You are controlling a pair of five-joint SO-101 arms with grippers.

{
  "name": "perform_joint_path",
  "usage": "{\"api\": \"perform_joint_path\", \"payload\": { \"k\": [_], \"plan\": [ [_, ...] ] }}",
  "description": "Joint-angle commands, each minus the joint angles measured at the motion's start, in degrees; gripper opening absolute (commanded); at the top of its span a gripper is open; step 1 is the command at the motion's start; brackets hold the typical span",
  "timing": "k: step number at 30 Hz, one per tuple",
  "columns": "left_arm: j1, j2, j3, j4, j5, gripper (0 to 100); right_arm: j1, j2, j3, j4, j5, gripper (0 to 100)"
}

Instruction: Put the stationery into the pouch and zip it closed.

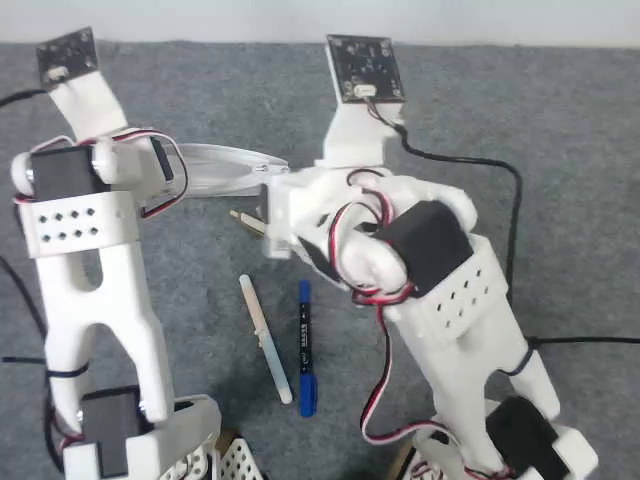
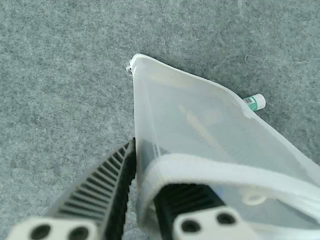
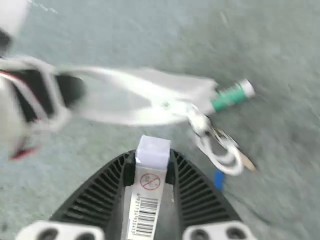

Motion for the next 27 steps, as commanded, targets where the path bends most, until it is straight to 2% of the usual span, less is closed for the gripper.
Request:
{"api": "perform_joint_path", "payload": {
  "k": [1,5,13,16,22,27],
  "plan": [
    [0.18,-0.26,-1.71,-0.97,1.14,1,-2.51,-3.82,-0.7,-4.26,2.46,0.6],
    [0.18,-0.09,-1.63,-1.41,1.14,1,-3.47,-5.05,-0.35,-4.18,7.03,0.6],
    [0.35,-0.35,-0.4,-2.37,1.14,1,-3.56,-11.82,9.67,-6.99,7.21,0.6],
    [0.35,-0.44,-0.4,-2.29,1.14,1,-3.3,-17.27,18.55,-14.37,7.3,0.6],
    [0.35,-0.44,-0.31,-2.29,1.14,1,-3.3,-29.49,40.18,-37.23,7.3,0.6],
    [0.35,-0.44,-0.31,-2.29,1.14,1,-3.38,-36.53,51.69,-52.0,7.38,0.6]
  ]
}}
